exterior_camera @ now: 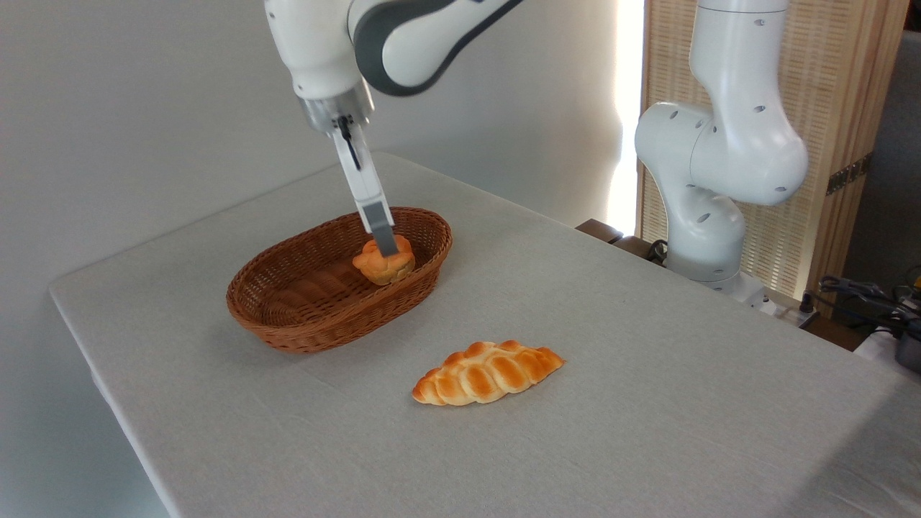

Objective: Put bread into the basket

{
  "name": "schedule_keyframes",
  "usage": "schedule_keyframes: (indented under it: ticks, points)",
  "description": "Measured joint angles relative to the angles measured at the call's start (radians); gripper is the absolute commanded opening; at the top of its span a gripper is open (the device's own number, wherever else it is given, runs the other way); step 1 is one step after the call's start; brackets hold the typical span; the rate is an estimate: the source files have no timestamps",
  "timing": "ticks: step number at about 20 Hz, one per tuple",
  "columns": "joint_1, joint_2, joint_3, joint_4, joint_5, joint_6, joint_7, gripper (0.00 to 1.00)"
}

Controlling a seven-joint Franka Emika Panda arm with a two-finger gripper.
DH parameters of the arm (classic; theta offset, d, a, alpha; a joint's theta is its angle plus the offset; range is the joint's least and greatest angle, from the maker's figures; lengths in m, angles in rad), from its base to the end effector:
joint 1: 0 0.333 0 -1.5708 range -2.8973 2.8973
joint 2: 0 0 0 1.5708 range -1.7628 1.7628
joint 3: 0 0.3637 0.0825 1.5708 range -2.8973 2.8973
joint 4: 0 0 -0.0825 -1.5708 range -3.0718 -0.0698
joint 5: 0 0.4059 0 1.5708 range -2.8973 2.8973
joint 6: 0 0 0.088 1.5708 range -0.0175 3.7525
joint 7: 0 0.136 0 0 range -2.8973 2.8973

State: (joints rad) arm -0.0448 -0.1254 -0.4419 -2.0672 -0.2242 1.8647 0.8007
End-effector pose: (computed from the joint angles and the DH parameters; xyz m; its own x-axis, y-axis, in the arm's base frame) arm 0.4498 -0.2719 0.4862 0.3588 -0.9323 0.0463 -0.9220 -0.3463 0.1731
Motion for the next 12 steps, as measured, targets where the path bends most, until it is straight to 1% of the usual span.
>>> schedule_keyframes:
  ticks: [3, 5, 7, 9, 10, 12]
  points:
    - [0.004, -0.004, 0.079, 0.114, 0.000, -0.051, 0.000, 1.00]
    - [0.009, -0.004, 0.146, 0.197, 0.000, -0.078, 0.001, 1.00]
    - [0.013, -0.003, 0.204, 0.249, 0.000, -0.089, 0.001, 1.00]
    - [0.014, -0.001, 0.251, 0.277, 0.001, -0.102, 0.001, 1.00]
    - [0.015, 0.002, 0.273, 0.293, 0.013, -0.124, 0.001, 1.00]
    - [0.015, 0.014, 0.305, 0.336, 0.060, -0.183, 0.002, 1.00]
